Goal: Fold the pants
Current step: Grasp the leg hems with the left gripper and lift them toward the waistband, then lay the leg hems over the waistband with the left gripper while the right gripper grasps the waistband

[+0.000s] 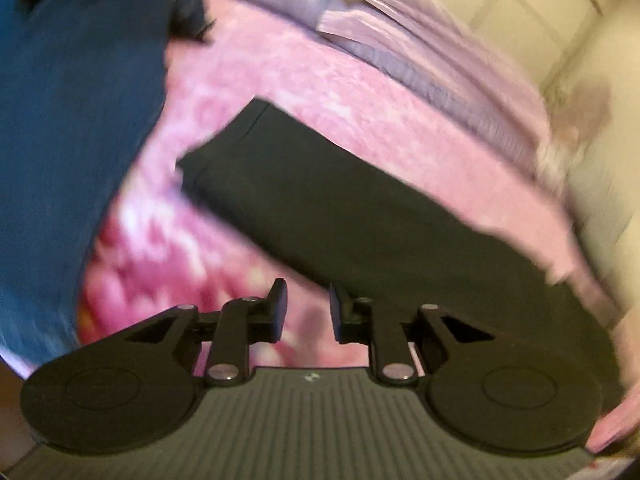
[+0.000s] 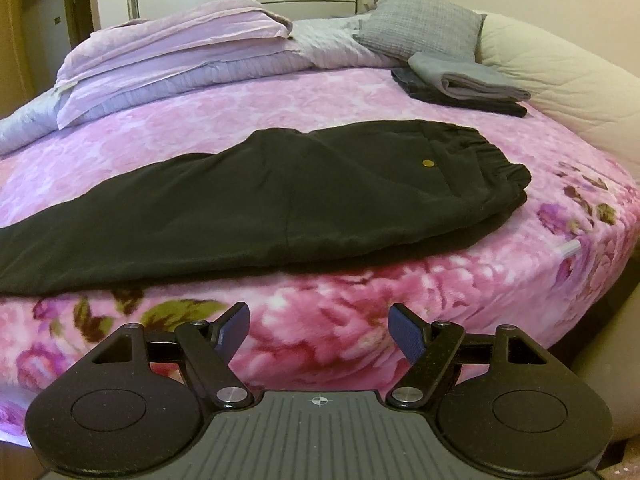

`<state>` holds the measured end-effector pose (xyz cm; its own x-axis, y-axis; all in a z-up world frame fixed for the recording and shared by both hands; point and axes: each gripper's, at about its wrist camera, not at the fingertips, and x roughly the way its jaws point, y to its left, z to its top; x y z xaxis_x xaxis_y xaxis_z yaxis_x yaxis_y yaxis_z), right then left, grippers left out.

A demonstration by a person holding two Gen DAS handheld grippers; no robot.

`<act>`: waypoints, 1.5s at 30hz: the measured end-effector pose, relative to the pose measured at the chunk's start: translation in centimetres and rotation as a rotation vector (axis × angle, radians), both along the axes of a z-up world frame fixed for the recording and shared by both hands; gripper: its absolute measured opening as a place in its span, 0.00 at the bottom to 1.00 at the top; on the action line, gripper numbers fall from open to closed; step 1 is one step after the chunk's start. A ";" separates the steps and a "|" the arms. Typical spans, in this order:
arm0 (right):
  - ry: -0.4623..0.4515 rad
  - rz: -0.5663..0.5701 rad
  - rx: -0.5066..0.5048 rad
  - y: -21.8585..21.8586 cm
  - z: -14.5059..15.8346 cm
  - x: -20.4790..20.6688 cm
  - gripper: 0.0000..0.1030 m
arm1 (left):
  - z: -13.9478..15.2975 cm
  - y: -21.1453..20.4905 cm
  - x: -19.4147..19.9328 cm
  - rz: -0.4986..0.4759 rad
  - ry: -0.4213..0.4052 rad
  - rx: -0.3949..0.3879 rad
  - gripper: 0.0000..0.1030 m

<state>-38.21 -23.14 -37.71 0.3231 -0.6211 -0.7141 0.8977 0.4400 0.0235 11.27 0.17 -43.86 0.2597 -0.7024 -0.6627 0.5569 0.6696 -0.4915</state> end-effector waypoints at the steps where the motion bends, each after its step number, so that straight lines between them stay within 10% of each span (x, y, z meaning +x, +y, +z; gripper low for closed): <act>1: 0.002 0.003 0.005 0.1 -0.2 0.1 0.71 | -0.5 0.4 0.2 0.019 0.070 -0.055 0.27; 8: 0.015 0.028 0.017 0.6 -0.6 1.0 0.71 | -3.4 1.4 1.9 0.251 0.318 -0.270 0.31; 16: 0.023 0.020 0.023 -1.0 -1.0 1.7 0.71 | -3.7 -0.1 1.1 0.329 0.247 -0.285 0.31; 22: 0.028 -0.008 0.026 -2.4 -1.6 1.2 0.71 | -2.0 -1.9 0.6 0.284 0.082 -0.158 0.11; 36: -0.028 -0.211 0.019 -7.0 -1.9 -5.3 0.71 | 9.6 -16.1 -15.4 -0.417 -0.903 -0.015 0.08; 42: -0.069 -0.279 0.023 -8.1 -1.9 -7.4 0.71 | 2.9 -23.4 -25.2 -0.904 -0.907 0.101 0.17; 45: -0.100 -0.301 0.043 -8.4 -1.8 -8.0 0.71 | -1.4 -24.1 -27.0 -0.964 -0.886 0.187 0.17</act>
<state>-46.24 -31.51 -39.56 0.1988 -0.6696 -0.7156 0.9798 0.1515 0.1305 -15.70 -23.90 -45.22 0.1033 -0.7657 -0.6349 0.9277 -0.1561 0.3392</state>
